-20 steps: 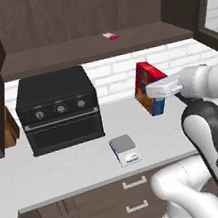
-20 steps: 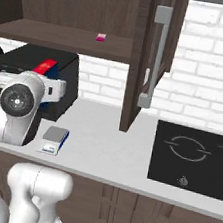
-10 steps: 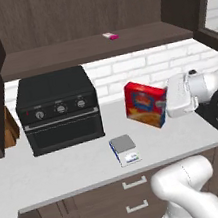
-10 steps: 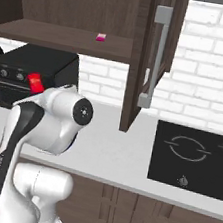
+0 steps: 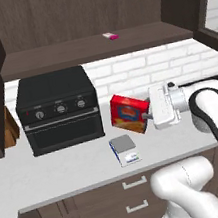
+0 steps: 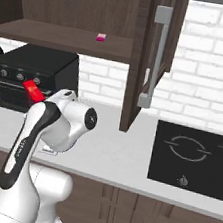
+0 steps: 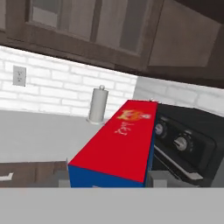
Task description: Pick the boxed food and place it on the digital scale for weighing, and close the cabinet.
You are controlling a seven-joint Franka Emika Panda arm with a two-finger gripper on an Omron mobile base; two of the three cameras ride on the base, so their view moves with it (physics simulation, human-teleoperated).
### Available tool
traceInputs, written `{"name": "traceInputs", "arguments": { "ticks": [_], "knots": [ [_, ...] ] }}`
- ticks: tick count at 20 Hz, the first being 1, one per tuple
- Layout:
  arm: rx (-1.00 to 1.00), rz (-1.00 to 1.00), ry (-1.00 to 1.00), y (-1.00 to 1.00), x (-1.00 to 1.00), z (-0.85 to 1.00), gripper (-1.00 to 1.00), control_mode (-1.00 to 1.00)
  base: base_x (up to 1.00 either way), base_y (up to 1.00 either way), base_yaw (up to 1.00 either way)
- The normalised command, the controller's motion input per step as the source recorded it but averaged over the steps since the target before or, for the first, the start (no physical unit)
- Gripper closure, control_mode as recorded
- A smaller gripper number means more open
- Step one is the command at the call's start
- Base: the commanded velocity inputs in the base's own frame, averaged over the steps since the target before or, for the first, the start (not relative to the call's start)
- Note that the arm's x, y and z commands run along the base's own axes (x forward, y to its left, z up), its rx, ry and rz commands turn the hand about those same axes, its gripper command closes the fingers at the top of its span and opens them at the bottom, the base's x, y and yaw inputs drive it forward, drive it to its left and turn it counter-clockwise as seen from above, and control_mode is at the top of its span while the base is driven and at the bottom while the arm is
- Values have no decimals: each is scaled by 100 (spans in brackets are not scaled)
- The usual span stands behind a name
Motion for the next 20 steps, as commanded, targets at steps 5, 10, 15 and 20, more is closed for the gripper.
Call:
{"name": "traceInputs", "arguments": {
  "ticks": [5, 10, 15, 20],
  "knots": [
    [0, 17, 17, 0, 50, -25, 100, -100, 0, 0, 0],
    [0, 17, 20, 0, 47, -41, 100, -100, 0, 0, 0],
    [-1, 3, 1, 0, 51, -36, 100, -100, 0, 0, 0],
    [-5, 0, 0, 0, 28, -35, 100, -100, 0, 0, 0]
  ]
}}
